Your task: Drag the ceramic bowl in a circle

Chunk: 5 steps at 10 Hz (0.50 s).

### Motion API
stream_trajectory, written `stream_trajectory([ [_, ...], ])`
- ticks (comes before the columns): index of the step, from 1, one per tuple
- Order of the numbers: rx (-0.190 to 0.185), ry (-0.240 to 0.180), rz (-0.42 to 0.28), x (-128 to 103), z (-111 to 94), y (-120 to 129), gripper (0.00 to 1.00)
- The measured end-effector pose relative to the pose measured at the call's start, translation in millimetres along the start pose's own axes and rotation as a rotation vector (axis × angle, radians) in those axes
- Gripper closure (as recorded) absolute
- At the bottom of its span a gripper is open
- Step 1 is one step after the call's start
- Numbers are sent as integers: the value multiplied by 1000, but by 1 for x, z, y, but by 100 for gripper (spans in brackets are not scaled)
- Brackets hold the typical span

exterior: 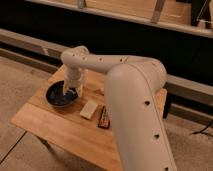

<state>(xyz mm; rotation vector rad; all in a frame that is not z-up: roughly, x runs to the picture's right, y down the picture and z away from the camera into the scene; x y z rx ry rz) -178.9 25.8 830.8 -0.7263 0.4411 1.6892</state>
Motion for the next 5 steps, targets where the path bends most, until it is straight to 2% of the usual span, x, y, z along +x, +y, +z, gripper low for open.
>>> stream_trajectory([
  [2, 26, -25, 51, -1, -3, -13, 35],
  [5, 51, -27, 63, 8, 1, -18, 35],
])
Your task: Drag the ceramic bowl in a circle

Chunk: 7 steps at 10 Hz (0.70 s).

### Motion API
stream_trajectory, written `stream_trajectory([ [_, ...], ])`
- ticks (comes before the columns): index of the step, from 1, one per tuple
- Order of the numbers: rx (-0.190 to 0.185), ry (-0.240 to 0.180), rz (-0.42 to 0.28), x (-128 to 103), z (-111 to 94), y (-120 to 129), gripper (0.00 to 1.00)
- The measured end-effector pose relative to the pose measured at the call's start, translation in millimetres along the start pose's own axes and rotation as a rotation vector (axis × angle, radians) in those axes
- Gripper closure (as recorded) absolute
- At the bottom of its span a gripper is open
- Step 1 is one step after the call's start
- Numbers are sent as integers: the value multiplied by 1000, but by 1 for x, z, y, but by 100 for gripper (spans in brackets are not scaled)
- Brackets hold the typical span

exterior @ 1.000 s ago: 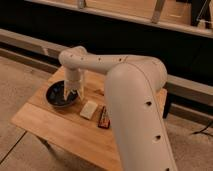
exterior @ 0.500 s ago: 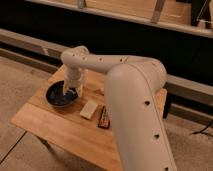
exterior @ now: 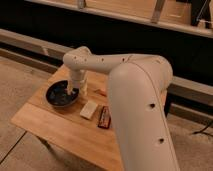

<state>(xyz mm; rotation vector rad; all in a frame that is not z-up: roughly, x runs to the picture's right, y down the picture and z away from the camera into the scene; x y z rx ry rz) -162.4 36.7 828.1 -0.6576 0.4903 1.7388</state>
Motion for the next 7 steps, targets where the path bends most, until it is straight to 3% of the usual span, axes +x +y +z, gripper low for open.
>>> stream_trajectory([
  [7, 1, 34, 1, 10, 17, -4, 35],
])
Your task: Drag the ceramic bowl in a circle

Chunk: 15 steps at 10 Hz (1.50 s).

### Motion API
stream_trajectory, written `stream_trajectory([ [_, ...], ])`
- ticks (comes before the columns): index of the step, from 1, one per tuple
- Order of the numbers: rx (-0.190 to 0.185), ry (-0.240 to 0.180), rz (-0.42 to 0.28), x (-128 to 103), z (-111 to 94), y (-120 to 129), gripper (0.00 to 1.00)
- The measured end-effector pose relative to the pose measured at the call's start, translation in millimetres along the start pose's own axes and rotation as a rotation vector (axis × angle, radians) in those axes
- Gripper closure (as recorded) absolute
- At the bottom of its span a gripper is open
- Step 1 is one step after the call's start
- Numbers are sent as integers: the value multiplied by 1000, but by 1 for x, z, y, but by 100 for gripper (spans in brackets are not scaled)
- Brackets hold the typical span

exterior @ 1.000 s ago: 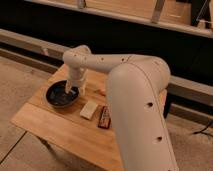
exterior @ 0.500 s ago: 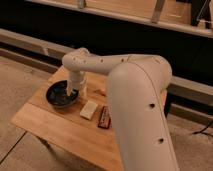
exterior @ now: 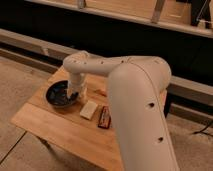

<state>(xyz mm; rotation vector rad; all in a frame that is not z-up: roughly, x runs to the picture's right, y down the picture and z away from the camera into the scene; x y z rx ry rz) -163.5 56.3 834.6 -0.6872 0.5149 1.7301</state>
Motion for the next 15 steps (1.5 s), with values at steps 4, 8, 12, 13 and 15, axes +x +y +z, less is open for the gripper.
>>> stream_trajectory([
  [4, -4, 29, -31, 9, 13, 5, 35],
  [8, -6, 28, -30, 8, 12, 5, 49],
  [12, -6, 28, -31, 8, 13, 5, 88],
  [13, -5, 28, -31, 8, 13, 5, 97],
  [15, 0, 28, -36, 8, 13, 5, 100],
])
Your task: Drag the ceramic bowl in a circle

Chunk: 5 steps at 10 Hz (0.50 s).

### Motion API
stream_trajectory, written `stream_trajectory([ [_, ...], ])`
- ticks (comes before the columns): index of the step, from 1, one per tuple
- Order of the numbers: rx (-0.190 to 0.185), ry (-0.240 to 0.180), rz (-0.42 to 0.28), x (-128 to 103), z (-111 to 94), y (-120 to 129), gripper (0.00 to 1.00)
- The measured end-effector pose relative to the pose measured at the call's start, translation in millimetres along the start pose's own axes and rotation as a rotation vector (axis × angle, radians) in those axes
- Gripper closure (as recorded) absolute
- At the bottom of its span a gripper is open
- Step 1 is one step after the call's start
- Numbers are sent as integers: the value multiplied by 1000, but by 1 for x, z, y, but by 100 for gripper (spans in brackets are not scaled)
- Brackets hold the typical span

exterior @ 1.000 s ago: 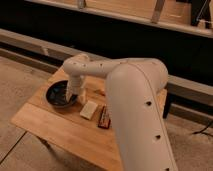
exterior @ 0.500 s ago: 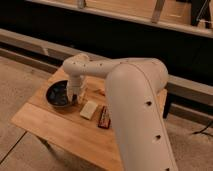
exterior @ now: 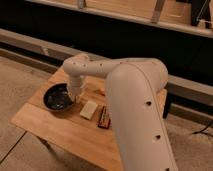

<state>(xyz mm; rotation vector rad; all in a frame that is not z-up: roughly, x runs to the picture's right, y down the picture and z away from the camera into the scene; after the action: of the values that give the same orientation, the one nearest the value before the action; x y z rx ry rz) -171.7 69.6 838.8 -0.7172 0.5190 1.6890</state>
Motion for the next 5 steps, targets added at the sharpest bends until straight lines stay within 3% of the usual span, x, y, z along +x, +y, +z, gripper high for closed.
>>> stream_trajectory([
  [5, 82, -11, -10, -13, -12, 0, 100],
])
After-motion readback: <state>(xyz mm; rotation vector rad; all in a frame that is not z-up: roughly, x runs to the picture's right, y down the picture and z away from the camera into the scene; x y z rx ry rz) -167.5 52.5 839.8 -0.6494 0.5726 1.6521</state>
